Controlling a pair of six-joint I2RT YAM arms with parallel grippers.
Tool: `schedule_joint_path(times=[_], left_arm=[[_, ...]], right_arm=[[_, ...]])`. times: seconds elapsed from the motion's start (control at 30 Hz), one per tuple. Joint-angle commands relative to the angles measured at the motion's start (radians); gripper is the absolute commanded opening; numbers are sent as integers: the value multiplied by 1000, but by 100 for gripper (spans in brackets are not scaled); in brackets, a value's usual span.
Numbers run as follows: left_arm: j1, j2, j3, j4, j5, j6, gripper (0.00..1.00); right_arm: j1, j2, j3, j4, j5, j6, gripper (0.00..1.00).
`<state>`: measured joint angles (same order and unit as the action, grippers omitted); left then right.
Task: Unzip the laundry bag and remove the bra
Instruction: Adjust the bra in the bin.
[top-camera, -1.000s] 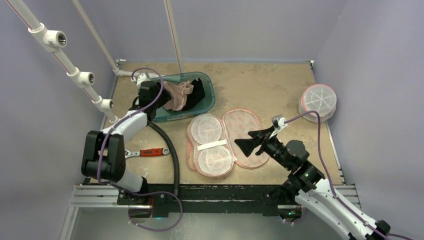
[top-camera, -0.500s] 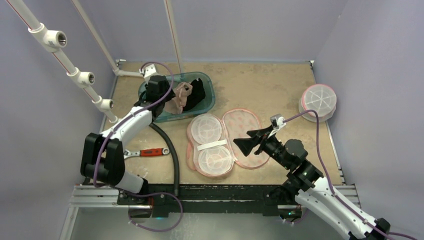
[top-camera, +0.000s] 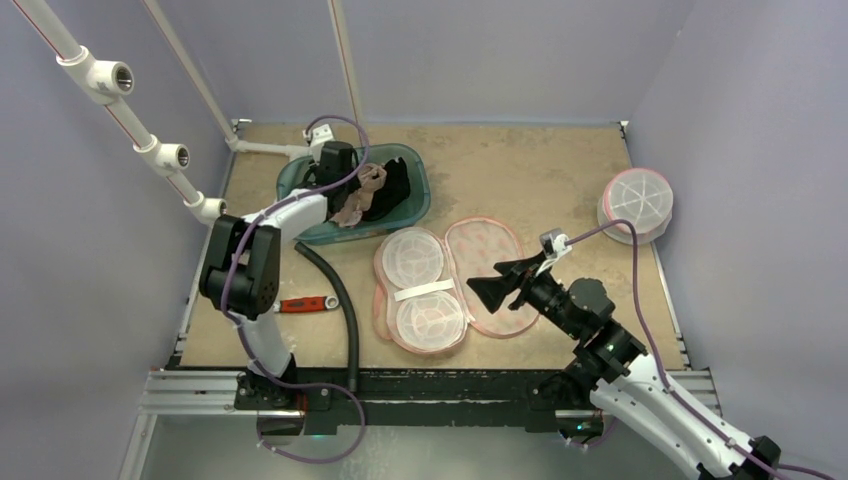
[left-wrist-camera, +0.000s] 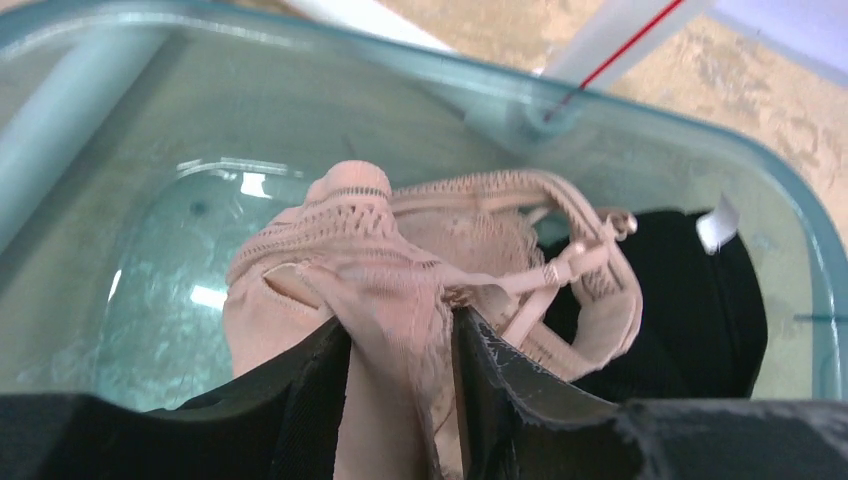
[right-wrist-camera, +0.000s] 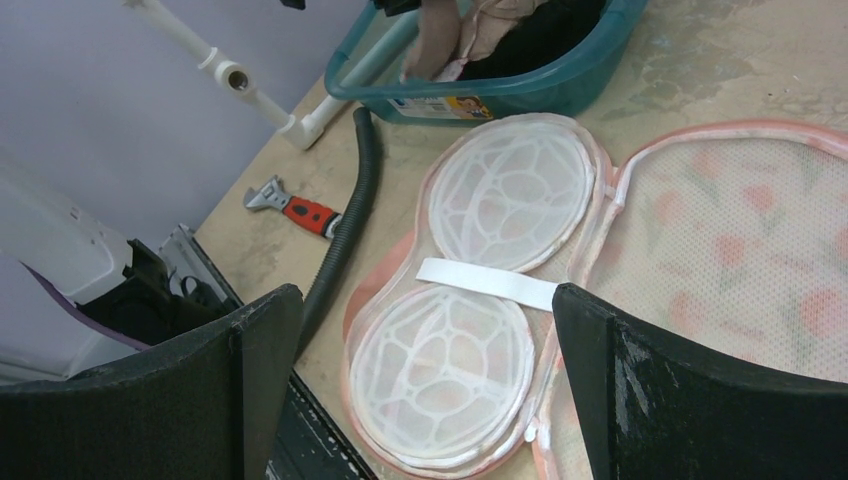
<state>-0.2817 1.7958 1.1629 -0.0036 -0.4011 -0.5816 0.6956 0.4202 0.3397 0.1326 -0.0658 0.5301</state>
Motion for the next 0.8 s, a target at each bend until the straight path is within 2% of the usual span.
schedule_joint_path(times=[0.0,0.1,0.23,0.43,0.77], left_arm=[[0,57,94,43,-99,43,39],[1,60,84,38,-145,59,24],[0,13,52,14,-186,76,18],[1,-80,35,-58,-271,146,0],[-19,-51,120,-149,-334,214,0]], right_arm=[[5,19,2,19,20,-17,98],[4,24,8,12,24,-21,98],[4,29,3,19,14,-25,98],[6,45,-6,50,9,-22,98],[5,40,-18,65,4,-17,98]])
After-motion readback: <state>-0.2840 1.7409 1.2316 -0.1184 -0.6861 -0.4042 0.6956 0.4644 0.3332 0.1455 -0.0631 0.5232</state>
